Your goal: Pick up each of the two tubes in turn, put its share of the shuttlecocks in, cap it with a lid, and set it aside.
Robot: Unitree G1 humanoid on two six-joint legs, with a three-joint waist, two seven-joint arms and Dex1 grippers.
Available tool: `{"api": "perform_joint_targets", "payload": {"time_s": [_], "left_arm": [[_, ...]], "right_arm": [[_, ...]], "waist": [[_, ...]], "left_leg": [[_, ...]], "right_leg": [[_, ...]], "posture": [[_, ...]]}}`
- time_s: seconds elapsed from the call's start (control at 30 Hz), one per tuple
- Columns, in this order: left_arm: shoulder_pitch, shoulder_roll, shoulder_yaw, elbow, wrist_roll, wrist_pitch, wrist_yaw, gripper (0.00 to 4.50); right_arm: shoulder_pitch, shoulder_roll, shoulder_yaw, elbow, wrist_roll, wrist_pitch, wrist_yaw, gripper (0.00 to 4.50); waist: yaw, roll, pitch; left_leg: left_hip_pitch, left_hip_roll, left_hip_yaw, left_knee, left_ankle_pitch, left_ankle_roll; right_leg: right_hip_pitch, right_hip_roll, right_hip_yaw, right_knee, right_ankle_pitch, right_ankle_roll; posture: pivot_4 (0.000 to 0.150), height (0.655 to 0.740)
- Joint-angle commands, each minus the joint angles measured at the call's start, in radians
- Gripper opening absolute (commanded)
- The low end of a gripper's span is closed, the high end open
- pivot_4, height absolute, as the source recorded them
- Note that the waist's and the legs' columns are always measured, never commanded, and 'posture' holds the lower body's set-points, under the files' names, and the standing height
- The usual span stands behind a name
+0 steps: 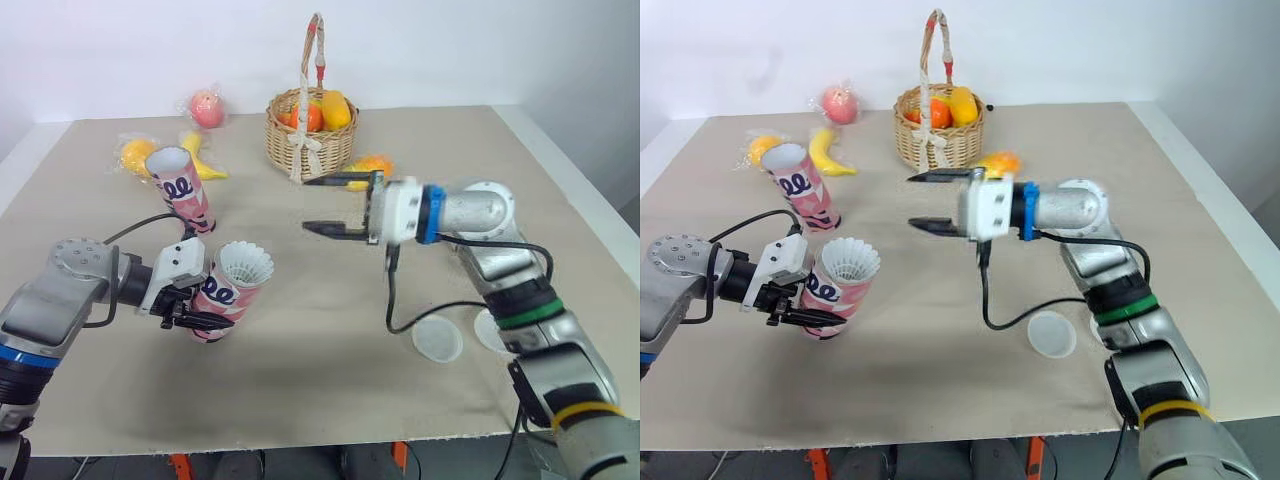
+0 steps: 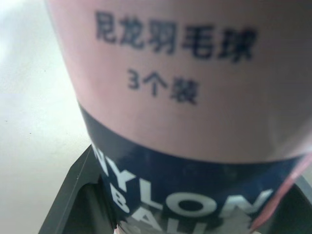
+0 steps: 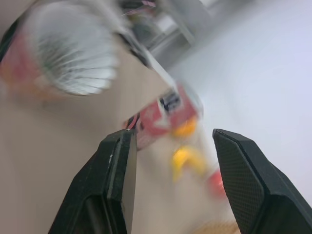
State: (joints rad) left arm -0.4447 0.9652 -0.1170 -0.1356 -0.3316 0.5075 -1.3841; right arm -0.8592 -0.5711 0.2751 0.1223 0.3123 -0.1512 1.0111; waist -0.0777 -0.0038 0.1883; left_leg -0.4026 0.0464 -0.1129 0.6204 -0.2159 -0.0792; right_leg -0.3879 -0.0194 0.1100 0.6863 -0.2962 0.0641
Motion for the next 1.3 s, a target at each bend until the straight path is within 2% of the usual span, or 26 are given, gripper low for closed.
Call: {"api": "perform_joint_targets", "payload": {"time_s": [0.03, 0.1, 0.17, 0.4, 0.5, 0.63, 0.83, 0.97, 1.1, 1.3], "left_arm": [[0.003, 0.007, -0.012, 0.014, 0.010, -0.010, -0.009, 2.67], [-0.002, 0.004, -0.015, 0.021, 0.013, -0.018, -0.010, 2.67], [-0.010, -0.001, -0.021, 0.027, 0.016, -0.022, -0.010, 2.67], [-0.036, -0.012, -0.038, 0.034, 0.019, -0.019, -0.007, 2.67], [-0.054, -0.021, -0.048, 0.039, 0.021, -0.016, -0.007, 2.67], [-0.066, -0.030, -0.053, 0.055, 0.027, -0.023, -0.011, 2.67], [-0.061, -0.040, -0.049, 0.061, 0.031, -0.029, -0.006, 2.67], [-0.055, -0.043, -0.046, 0.059, 0.032, -0.028, 0.000, 2.67], [-0.041, -0.045, -0.039, 0.054, 0.031, -0.030, 0.008, 2.67], [-0.025, -0.050, -0.029, 0.044, 0.027, -0.030, 0.027, 2.67]], "right_arm": [[-0.017, 0.029, -0.060, -0.186, 0.166, 0.323, -0.066, 1.84], [-0.021, 0.036, -0.055, -0.231, 0.194, 0.417, -0.052, 0.76], [-0.041, 0.029, -0.035, -0.252, 0.220, 0.493, 0.011, 0.07], [-0.173, 0.032, 0.039, -0.226, 0.177, 0.547, 0.232, 0.07], [-0.304, 0.085, 0.143, -0.097, 0.037, 0.415, 0.336, 0.07], [-0.432, 0.165, 0.232, 0.116, -0.134, 0.237, 0.379, 0.07], [-0.499, 0.197, 0.297, 0.224, -0.192, 0.114, 0.586, 0.07], [-0.523, 0.213, 0.332, 0.262, -0.218, 0.081, 0.603, 0.07], [-0.549, 0.310, 0.354, 0.351, -0.288, 0.065, 0.574, 0.07], [-0.524, 0.394, 0.365, 0.366, -0.283, 0.127, 0.601, 0.07]], "waist": [[-0.002, 0.000, 0.000], [-0.001, 0.000, 0.000], [0.001, 0.000, 0.000], [0.001, 0.000, 0.000], [-0.001, 0.001, 0.000], [0.002, 0.001, 0.000], [0.007, 0.000, 0.001], [0.005, 0.000, 0.001], [0.002, 0.000, 0.001], [0.005, 0.000, 0.001]], "left_leg": [[0.000, 0.000, 0.000, 0.000, 0.000, 0.000], [0.000, 0.000, -0.001, 0.000, 0.000, 0.000], [0.000, 0.000, -0.001, 0.000, 0.000, 0.001], [0.000, 0.000, -0.001, 0.001, 0.000, 0.001], [0.000, 0.000, -0.001, 0.002, 0.000, 0.001], [0.000, 0.000, -0.003, 0.001, 0.001, 0.001], [-0.002, -0.001, -0.003, 0.001, 0.003, -0.002], [-0.002, -0.001, -0.004, 0.001, 0.005, -0.004], [-0.001, -0.001, -0.005, 0.000, 0.006, -0.008], [-0.001, -0.001, -0.006, 0.000, 0.008, -0.011]], "right_leg": [[0.000, 0.000, 0.000, 0.001, 0.000, 0.000], [-0.001, 0.001, -0.001, 0.002, -0.001, -0.001], [-0.001, 0.001, -0.001, 0.002, -0.001, -0.001], [-0.001, 0.001, -0.001, 0.002, 0.000, 0.000], [-0.001, 0.001, -0.001, 0.002, 0.000, 0.000], [-0.001, 0.001, -0.003, 0.002, 0.000, 0.000], [-0.001, -0.001, -0.004, 0.002, 0.000, 0.000], [-0.002, -0.001, -0.005, 0.003, 0.000, 0.000], [-0.002, 0.000, -0.005, 0.005, 0.000, 0.000], [-0.001, 0.000, -0.007, 0.007, 0.000, 0.000]], "posture": [[0.150, 0.7400], [0.150, 0.7400], [0.150, 0.7400], [0.150, 0.7400], [0.150, 0.7400], [0.150, 0.7400], [0.150, 0.7400], [0.150, 0.7400], [0.150, 0.7400], [0.150, 0.7400]]}}
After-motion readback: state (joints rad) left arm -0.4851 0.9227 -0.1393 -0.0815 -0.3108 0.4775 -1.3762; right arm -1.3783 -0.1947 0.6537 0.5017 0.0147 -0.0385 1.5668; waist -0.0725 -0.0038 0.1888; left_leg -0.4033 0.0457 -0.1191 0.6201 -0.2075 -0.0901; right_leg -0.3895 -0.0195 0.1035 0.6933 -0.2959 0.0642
